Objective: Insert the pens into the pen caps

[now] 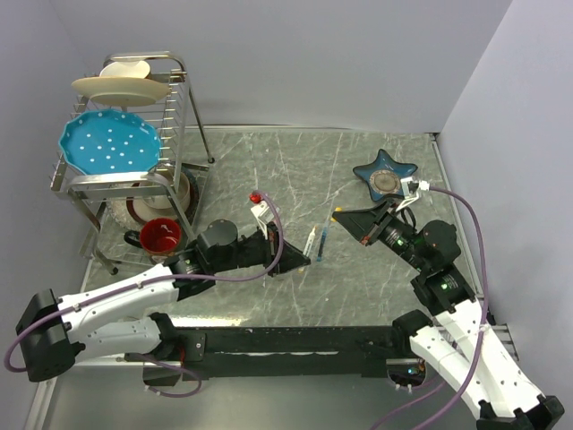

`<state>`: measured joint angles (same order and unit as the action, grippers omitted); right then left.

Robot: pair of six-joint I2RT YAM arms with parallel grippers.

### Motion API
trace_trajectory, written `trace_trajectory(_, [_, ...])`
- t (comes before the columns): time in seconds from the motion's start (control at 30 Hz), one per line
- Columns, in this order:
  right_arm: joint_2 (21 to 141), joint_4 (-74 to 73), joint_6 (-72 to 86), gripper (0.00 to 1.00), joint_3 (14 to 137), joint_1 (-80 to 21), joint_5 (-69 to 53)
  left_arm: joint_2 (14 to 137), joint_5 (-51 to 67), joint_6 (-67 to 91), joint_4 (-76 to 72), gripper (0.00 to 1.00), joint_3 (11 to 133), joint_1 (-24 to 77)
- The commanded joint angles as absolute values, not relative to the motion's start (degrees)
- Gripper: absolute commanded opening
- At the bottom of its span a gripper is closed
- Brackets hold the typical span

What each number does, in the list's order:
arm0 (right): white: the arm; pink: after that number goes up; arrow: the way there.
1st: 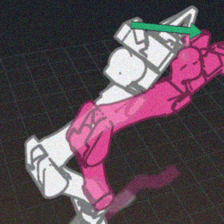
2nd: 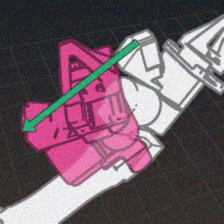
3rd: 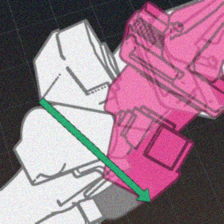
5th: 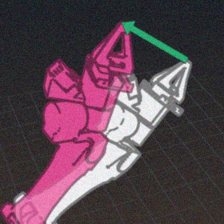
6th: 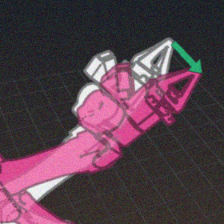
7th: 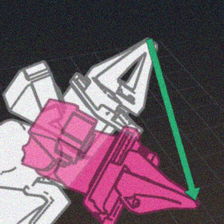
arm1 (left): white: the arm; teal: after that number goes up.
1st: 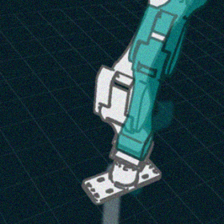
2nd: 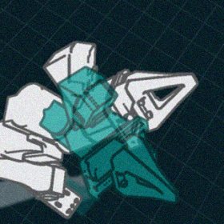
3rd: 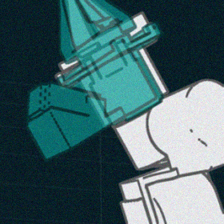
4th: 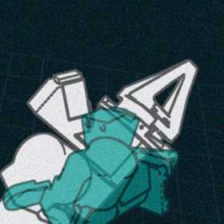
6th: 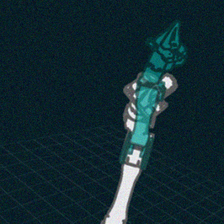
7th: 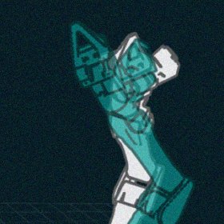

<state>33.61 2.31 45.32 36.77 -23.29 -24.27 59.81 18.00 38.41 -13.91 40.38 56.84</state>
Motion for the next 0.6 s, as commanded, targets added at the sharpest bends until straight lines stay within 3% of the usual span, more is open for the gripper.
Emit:
trace_trajectory(0.0, [34.19, 5.8, 46.31, 0.0, 39.55, -23.55, -27.07, 57.83, 16.53, 36.83, -16.52, 0.01, 40.08, 57.3])
trace_trajectory(0.57, [36.65, 14.77, 49.75, 0.0, 34.01, -23.64, -29.09, 61.52, 18.45, 37.09, -15.56, 0.01, 42.27, 57.3])
